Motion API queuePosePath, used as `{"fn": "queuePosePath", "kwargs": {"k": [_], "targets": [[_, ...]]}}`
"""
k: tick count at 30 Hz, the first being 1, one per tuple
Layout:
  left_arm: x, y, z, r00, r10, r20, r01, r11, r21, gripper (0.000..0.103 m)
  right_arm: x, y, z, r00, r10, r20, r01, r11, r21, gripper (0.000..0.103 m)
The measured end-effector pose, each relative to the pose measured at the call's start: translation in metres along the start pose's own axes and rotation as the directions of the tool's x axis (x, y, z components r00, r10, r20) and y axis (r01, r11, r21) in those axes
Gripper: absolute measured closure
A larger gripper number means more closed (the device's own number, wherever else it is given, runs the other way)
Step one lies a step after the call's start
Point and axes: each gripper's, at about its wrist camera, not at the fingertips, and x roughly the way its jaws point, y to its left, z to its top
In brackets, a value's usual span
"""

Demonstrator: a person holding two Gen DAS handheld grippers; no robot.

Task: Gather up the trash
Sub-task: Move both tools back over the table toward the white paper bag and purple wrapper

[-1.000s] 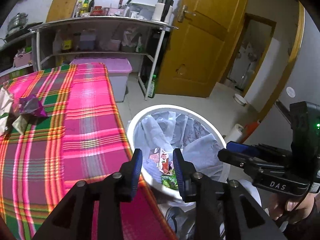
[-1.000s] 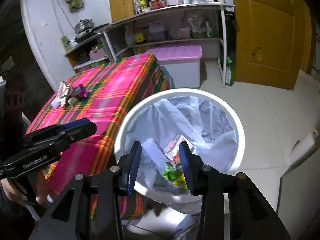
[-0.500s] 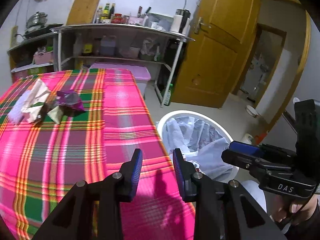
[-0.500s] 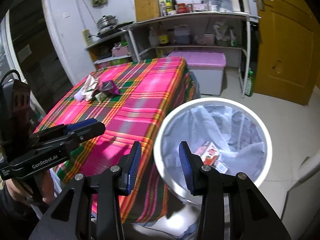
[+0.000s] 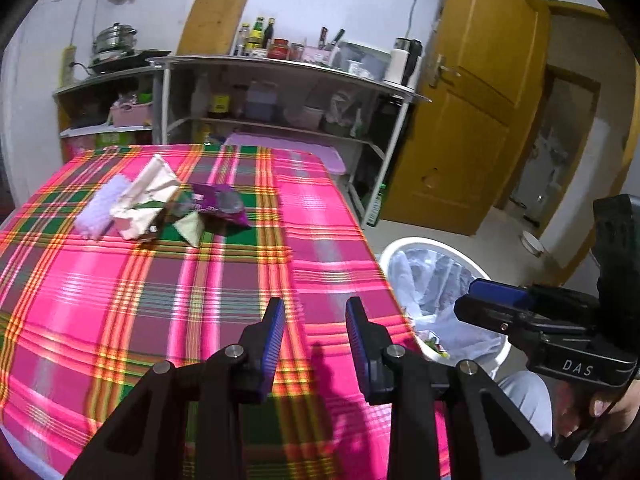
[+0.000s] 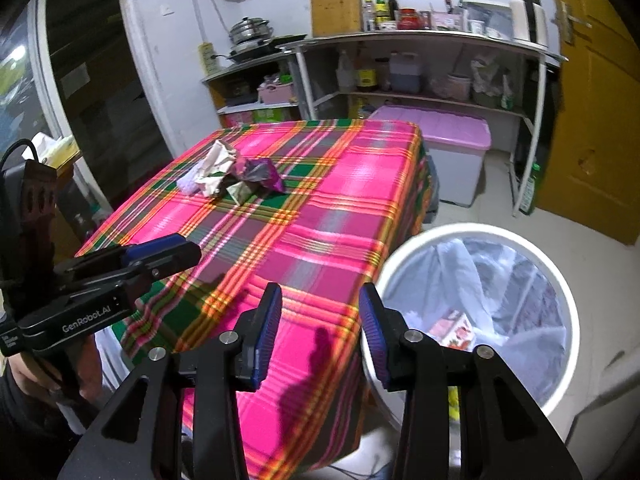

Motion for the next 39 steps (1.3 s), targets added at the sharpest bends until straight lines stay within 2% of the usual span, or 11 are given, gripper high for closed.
{"fn": "queuePosePath", "kwargs": {"k": [2,12,15,23,31,35,39], "targets": [[-0.002,0.007,0.002,1.0,0.014,0.003,-0.014,1.0,-0.006,0.072,0.005,0.005,0.005,1.0,0.008,-0.003,-0.008,1.0,-0.014,0.051],[-0.005,0.054,0.016,0.995,0.093,0.018,-0.092,0.995,-0.046,0.071,0.038,0.022,0.033,0.999,0.039,-0.027,-0.04,0.997,-0.06,0.051],[-0.004,0.068,0.021,0.993,0.117,0.021,-0.116,0.991,-0.06,0.066,0.048,0.025,0.041,0.998,0.047,-0.034,-0.049,0.996,-0.07,0.051],[0.001,0.108,0.034,0.984,0.177,0.019,-0.175,0.981,-0.089,0.065,0.081,0.042,0.066,0.996,0.062,-0.067,-0.07,0.991,-0.112,0.048],[0.014,0.135,0.05,0.98,0.201,0.011,-0.199,0.977,-0.082,0.065,0.118,0.056,0.091,0.992,0.075,-0.104,-0.088,0.987,-0.136,0.048],[0.021,0.146,0.056,0.98,0.201,0.006,-0.2,0.976,-0.086,0.057,0.138,0.061,0.101,0.989,0.078,-0.124,-0.095,0.986,-0.135,0.048],[0.026,0.159,0.059,0.98,0.199,0.0,-0.198,0.975,-0.099,0.056,0.159,0.067,0.112,0.987,0.077,-0.142,-0.098,0.985,-0.144,0.048]]}}
